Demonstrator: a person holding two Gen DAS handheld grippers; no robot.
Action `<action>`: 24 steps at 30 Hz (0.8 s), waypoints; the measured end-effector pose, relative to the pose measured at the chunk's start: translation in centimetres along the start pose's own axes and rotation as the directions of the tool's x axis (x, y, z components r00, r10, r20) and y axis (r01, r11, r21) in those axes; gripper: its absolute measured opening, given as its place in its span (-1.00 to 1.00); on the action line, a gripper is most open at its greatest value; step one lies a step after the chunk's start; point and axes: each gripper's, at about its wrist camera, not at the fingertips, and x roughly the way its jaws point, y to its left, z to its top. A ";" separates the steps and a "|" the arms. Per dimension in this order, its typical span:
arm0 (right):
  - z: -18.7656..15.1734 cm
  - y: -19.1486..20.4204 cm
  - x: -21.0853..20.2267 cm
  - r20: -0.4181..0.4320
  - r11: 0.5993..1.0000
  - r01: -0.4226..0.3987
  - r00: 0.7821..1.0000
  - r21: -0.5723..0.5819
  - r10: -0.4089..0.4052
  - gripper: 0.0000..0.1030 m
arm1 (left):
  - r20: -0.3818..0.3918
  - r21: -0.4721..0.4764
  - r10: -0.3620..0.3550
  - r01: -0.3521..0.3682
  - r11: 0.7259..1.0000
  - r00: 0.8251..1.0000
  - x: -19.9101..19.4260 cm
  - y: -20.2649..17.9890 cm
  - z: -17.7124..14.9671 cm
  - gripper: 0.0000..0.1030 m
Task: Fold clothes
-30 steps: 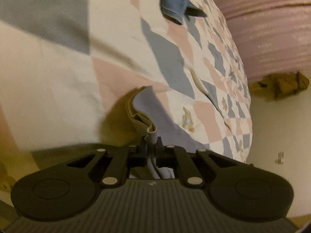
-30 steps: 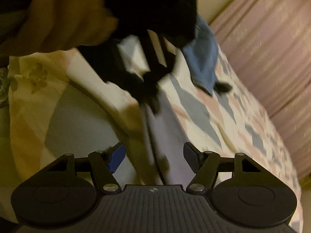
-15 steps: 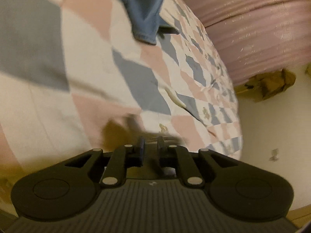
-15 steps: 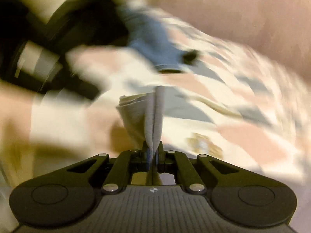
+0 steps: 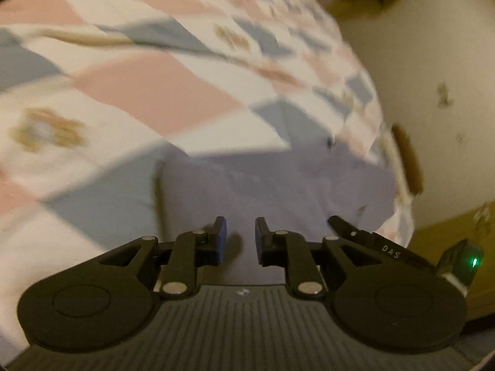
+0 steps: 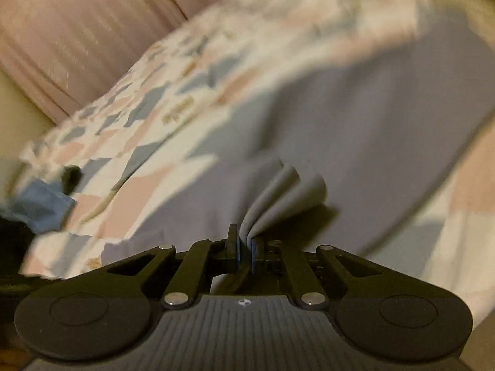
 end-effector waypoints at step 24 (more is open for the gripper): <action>13.6 -16.9 -6.0 0.119 0.981 0.088 0.991 -0.171 -0.068 -0.88 | -0.003 0.154 0.140 -0.138 0.978 0.990 10.0 -16.8 1.1 -0.58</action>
